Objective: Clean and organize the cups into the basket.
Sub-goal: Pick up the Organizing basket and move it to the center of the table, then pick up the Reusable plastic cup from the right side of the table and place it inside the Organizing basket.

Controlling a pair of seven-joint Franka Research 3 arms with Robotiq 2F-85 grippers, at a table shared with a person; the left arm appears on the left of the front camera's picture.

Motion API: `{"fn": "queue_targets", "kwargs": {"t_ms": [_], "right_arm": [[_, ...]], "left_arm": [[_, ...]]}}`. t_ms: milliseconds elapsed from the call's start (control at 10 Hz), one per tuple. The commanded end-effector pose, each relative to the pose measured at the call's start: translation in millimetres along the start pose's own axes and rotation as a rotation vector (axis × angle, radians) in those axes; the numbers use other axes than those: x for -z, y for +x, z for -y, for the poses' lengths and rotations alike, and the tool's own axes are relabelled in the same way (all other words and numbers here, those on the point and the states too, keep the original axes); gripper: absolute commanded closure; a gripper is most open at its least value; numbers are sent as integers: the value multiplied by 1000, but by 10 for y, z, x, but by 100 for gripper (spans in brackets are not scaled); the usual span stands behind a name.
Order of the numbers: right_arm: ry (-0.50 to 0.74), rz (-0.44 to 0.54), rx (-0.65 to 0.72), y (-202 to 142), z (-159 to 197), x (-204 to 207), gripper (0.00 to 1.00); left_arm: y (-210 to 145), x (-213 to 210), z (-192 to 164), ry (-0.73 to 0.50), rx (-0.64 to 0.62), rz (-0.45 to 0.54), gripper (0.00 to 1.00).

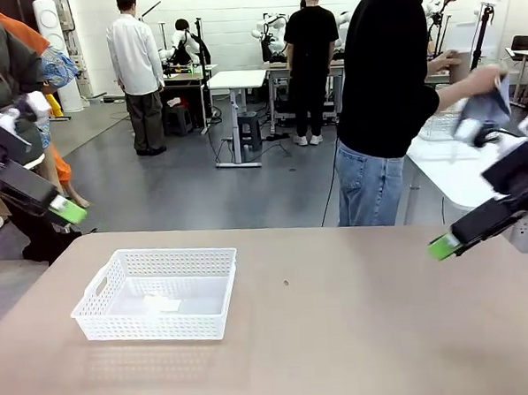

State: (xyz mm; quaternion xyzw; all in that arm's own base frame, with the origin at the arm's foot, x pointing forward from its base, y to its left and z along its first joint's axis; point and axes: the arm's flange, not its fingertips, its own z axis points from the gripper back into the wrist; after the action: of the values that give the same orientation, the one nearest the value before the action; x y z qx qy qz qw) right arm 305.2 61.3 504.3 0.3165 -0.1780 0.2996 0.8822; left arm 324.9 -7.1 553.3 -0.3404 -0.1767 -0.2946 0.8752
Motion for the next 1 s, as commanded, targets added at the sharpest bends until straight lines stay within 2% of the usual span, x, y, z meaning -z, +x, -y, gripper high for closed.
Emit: {"fn": "queue_targets", "kwargs": {"t_ms": [0, 200, 500, 900], "right_arm": [[220, 148, 169, -311, 369, -117, 0], [265, 242, 258, -532, 739, -340, 0], [337, 354, 340, -942, 1134, -707, 0], [399, 565, 402, -1565, 1347, -1298, 0]], "left_arm": [[20, -198, -317, -152, -322, 65, 0], [-145, -468, -651, -109, -447, 148, 0], [-486, -935, -1133, -189, -587, 226, 0], [-986, -1517, -1465, -221, -703, 370, 0]]}}
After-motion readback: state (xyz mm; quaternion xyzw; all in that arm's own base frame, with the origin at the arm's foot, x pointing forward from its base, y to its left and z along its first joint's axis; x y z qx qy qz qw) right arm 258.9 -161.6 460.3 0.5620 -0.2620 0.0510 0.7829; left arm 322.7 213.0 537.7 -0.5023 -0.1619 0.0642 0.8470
